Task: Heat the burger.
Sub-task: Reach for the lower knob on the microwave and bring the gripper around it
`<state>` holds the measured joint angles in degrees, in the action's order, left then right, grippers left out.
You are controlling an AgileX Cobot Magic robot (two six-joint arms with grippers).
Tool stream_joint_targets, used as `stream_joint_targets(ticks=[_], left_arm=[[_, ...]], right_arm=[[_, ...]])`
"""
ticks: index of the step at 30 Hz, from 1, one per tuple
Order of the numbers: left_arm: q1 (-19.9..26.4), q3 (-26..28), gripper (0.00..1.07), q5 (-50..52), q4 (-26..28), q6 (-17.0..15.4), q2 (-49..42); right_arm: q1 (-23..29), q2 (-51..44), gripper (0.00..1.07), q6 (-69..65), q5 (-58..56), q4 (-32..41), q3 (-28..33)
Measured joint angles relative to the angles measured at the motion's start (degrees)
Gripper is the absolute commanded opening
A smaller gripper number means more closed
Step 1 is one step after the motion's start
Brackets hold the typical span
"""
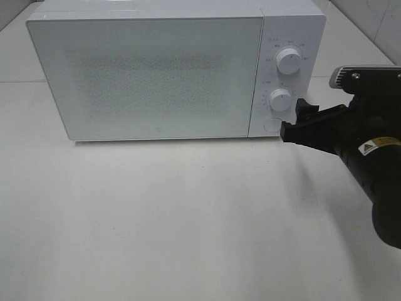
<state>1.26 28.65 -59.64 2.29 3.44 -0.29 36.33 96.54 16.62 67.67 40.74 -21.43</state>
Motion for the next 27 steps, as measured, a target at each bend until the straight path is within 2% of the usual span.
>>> stream_joint_targets(ticks=[14, 23, 27], left_arm=[[0.0, 0.0, 0.98, 0.0, 0.0, 0.06, 0.0], [0.0, 0.0, 0.98, 0.0, 0.0, 0.06, 0.0], [0.0, 0.0, 0.98, 0.0, 0.0, 0.06, 0.0]], right_arm=[[0.0, 9.0, 0.76, -0.06, 0.06, -0.06, -9.11], [0.0, 13.58, 0.76, -1.32, 0.0, -0.23, -12.95], [-1.38, 15.99, 0.76, -1.6, -0.52, -1.26, -15.3]])
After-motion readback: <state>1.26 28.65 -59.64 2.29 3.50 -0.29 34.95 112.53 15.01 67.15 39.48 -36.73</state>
